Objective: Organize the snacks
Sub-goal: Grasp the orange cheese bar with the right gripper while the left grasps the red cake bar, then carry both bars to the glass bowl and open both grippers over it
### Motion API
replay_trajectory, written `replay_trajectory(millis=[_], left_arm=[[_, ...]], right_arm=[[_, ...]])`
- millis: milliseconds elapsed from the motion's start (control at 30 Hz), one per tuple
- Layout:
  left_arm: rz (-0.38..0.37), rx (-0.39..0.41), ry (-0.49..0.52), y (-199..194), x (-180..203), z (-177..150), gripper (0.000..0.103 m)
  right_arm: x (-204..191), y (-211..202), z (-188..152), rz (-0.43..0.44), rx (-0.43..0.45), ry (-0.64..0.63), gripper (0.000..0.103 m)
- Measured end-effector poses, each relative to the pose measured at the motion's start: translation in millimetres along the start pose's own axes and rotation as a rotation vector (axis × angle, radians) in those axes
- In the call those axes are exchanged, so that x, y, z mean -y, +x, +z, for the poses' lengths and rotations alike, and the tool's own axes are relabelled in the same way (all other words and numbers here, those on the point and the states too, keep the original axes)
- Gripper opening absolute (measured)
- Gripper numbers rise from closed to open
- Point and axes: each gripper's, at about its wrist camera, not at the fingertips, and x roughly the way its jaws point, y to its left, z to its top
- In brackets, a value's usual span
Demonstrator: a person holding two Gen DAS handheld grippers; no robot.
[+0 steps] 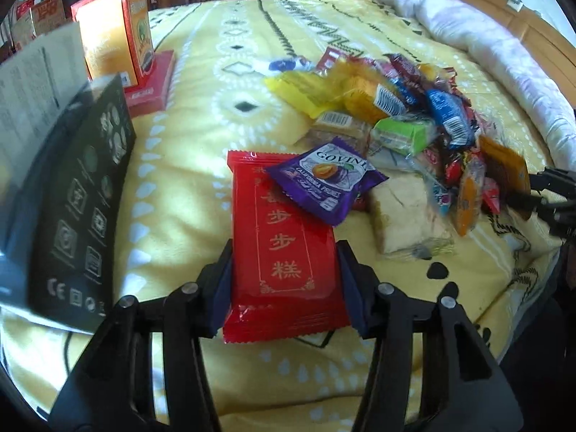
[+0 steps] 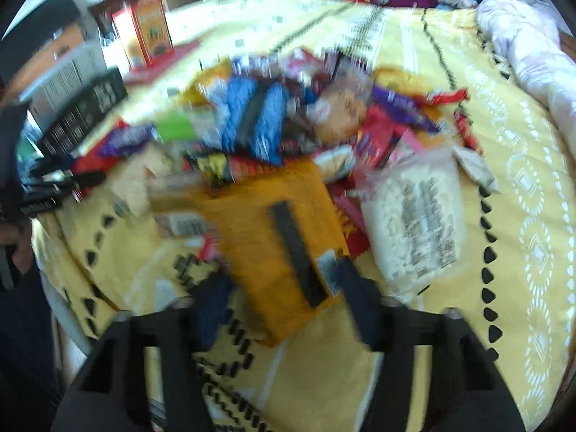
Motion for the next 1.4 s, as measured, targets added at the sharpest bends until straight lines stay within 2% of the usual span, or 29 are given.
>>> replay_trajectory(millis=[100,367,500,600,633,733,833,900,967,1033,1100,1233,1333,1400], left_arm=[[-0.006,0.038,0.005,-13.5,1.7,1.4,0.053],[-0.029,0.145,0.009,-61.7,5.0,15.6,0.053],[-0.035,0.179,-0.005,-73.6,3.7,25.8,0.053],[-0.041,0.198,-0.005,-78.8,3.9,29.6,0.053],[-0.042,0.194,-0.001,-78.0,4.6,29.7,0.053],[-0.043,0.169,-0.01,-70.3,3.9,27.0,0.053],[-0.053,0.13,-0.016,-60.7,4.8,20.8,0.053],[-0.059,0.112,-0.017,-56.0,6.6,18.0,0.053],[-0.064,0.102,-0.021,-53.3,7.8,17.4,0.053],[-0.06,0.11,-0.016,-56.6,10.0,18.3,0.053],[-0.05,0.14,-0.011,-67.3,9.1,23.1,0.053],[-0.025,0.225,-0.031,-100.3,-4.0,40.2,0.053],[-0.003,0.301,-0.066,-134.0,-25.3,52.9,0.053],[0.022,0.353,-0.099,-158.6,-45.2,59.8,0.053]], right_arm=[[0.6,-15.1,1.4,0.008,0.045,0.042,0.04],[-2.4,-36.9,1.8,0.034,0.105,0.104,0.03],[-6.0,-49.6,7.9,0.04,0.151,0.112,0.023],[-10.4,-54.2,11.7,0.041,0.168,0.105,0.022],[-11.2,-54.3,12.8,0.044,0.167,0.1,0.022],[-12.3,-34.5,13.8,0.078,0.075,0.087,0.023],[-6.5,-21.9,10.7,0.054,0.061,0.112,0.031],[-1.9,-9.7,9.9,0.111,0.008,0.144,0.031],[-6.3,0.7,6.5,0.111,-0.016,0.131,0.031],[-11.9,6.6,2.8,0.091,-0.02,0.111,0.023],[-18.3,-3.1,4.2,0.047,-0.009,0.096,0.022],[-29.8,-49.7,35.6,0.028,0.16,0.047,0.022],[-48.8,-76.8,75.2,0.05,0.24,0.006,0.022],[-71.2,-91.5,107.2,0.094,0.292,-0.023,0.022]])
